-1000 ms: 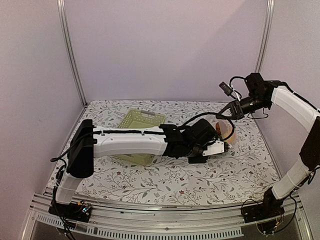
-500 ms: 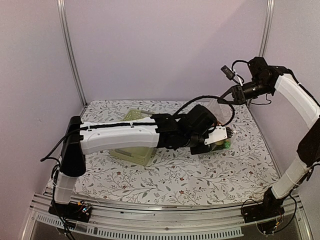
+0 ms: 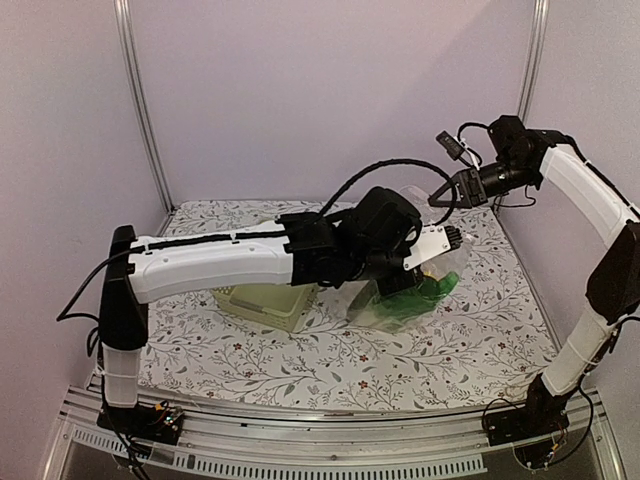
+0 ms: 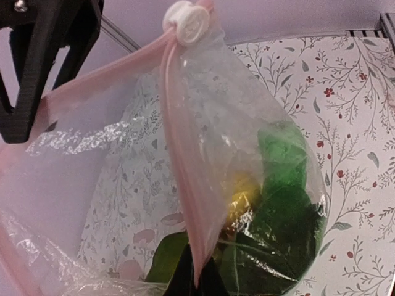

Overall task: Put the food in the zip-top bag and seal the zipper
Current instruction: Adjust the zipper food storage bag at the center of the board, then pass from the left arm to the right, then adjust the zipper food storage bag at the center of the board.

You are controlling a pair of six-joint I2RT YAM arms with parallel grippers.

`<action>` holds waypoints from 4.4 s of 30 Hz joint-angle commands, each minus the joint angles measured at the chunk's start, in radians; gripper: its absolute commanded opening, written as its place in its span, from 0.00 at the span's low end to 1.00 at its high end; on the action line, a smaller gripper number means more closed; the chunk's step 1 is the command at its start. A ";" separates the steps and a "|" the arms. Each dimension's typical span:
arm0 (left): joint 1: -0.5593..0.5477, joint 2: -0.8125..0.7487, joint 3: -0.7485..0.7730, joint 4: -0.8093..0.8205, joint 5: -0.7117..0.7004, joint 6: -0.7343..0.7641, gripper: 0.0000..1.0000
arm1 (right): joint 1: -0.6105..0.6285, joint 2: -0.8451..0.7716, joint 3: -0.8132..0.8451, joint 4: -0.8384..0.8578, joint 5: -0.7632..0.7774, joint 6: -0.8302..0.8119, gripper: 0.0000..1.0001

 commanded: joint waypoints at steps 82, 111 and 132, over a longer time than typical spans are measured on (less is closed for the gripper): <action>0.089 -0.123 -0.015 -0.123 0.062 -0.178 0.00 | 0.019 -0.399 -0.562 0.401 0.026 -0.233 0.18; 0.089 -0.322 -0.139 0.124 0.173 -0.122 0.63 | 0.094 -0.349 -0.286 0.157 0.127 -0.372 0.00; 0.082 -0.174 0.016 0.031 0.216 -0.068 0.69 | 0.147 -0.318 -0.077 -0.032 0.234 -0.414 0.00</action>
